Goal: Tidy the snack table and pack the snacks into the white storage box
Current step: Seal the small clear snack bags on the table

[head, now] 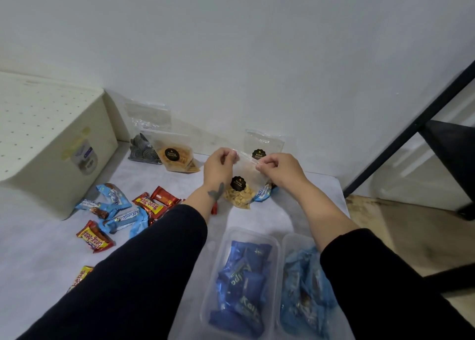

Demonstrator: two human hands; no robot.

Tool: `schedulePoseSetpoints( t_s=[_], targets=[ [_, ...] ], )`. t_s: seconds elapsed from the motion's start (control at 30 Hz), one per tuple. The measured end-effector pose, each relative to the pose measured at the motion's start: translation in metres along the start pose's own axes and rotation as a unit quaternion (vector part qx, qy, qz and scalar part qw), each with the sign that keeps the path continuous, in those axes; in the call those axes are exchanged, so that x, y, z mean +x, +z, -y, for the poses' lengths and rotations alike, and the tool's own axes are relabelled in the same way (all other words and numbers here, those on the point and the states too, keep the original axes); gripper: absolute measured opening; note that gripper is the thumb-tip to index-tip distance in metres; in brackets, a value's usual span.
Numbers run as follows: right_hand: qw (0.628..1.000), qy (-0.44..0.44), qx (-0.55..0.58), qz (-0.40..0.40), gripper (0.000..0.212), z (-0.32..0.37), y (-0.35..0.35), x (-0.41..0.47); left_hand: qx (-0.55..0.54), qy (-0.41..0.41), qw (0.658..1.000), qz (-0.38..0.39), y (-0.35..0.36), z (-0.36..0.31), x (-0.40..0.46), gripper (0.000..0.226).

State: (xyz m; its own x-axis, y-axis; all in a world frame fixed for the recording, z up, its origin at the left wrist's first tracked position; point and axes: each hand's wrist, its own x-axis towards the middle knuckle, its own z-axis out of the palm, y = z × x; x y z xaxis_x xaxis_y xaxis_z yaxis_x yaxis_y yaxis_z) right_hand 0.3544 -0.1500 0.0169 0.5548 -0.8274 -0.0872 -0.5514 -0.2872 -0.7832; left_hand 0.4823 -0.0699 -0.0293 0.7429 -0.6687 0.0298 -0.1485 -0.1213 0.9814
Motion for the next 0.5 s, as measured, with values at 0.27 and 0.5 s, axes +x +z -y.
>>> schedulePoseSetpoints(
  t_s=[0.27, 0.5],
  targets=[
    [1.000, 0.018, 0.002, -0.008, 0.004, 0.000, -0.011, -0.011, -0.040, -0.026, 0.999, 0.007, 0.003, 0.001, 0.002, 0.015],
    [0.999, 0.047, -0.015, -0.018, 0.003, -0.010, -0.012, -0.009, -0.072, -0.029, 0.996, 0.049, 0.003, 0.001, 0.000, 0.018]
  ],
)
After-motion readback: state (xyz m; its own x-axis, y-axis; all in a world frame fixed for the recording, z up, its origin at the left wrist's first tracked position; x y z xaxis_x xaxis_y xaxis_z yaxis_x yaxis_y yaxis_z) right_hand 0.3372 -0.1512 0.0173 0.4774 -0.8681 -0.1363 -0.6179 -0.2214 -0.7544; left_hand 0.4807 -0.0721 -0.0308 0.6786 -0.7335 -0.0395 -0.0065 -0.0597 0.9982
